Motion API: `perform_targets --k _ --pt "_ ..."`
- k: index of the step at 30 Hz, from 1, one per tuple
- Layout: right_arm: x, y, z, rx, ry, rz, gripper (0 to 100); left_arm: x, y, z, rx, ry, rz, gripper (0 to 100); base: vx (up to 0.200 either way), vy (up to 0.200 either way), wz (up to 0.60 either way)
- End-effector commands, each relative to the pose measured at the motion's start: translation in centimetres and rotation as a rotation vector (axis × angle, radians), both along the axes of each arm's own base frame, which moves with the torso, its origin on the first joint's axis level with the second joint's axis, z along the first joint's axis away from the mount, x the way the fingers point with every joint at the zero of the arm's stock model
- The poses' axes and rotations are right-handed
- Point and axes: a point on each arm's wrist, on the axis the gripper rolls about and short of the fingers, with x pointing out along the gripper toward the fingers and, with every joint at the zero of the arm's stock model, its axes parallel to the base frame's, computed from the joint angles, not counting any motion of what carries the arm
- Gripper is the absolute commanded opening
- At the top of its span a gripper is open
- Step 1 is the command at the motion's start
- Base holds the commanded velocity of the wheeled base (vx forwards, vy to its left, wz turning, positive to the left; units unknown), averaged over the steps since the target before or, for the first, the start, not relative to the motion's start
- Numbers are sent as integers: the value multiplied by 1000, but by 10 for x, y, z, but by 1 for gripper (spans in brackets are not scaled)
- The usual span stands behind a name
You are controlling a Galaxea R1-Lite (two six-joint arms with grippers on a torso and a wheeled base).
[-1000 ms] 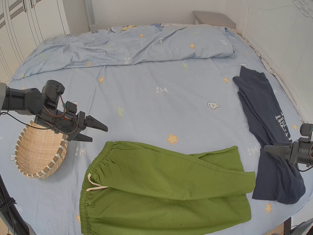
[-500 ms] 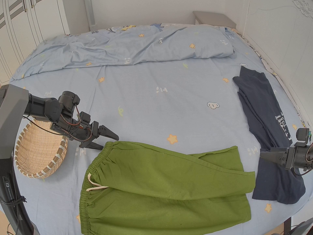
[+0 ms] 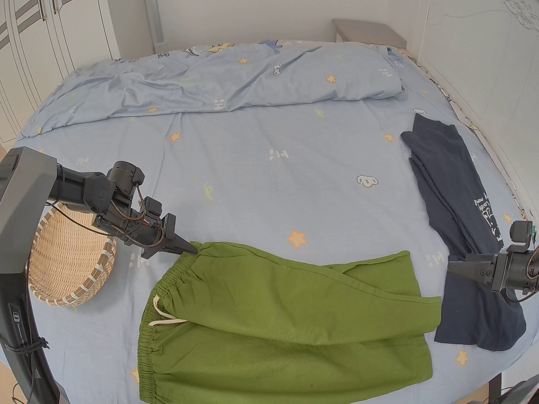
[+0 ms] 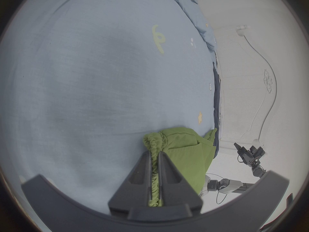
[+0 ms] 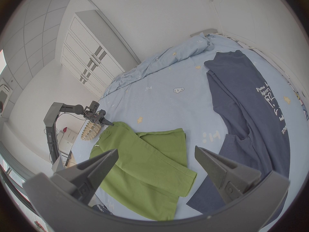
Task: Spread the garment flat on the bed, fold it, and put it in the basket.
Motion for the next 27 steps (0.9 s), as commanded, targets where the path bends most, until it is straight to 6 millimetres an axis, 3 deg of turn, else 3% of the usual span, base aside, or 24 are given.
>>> perform_targets --k 1,7,11,17,27 --pt "0 0 -1 0 3 -1 100 -1 4 2 -1 -3 10 0 0 0 0" --pt "-4 -5 -20 8 90 -32 100 -12 20 25 -4 -39 53 0 0 0 0" --pt "0 -10 -36 21 172 -54 100 -18 21 31 -5 -52 55 0 0 0 0" --pt "10 -11 -65 34 316 -49 100 -19 19 29 -4 -48 48 0 0 0 0" --pt "33 -11 -96 35 330 -35 100 -19 19 29 -4 -48 49 0 0 0 0"
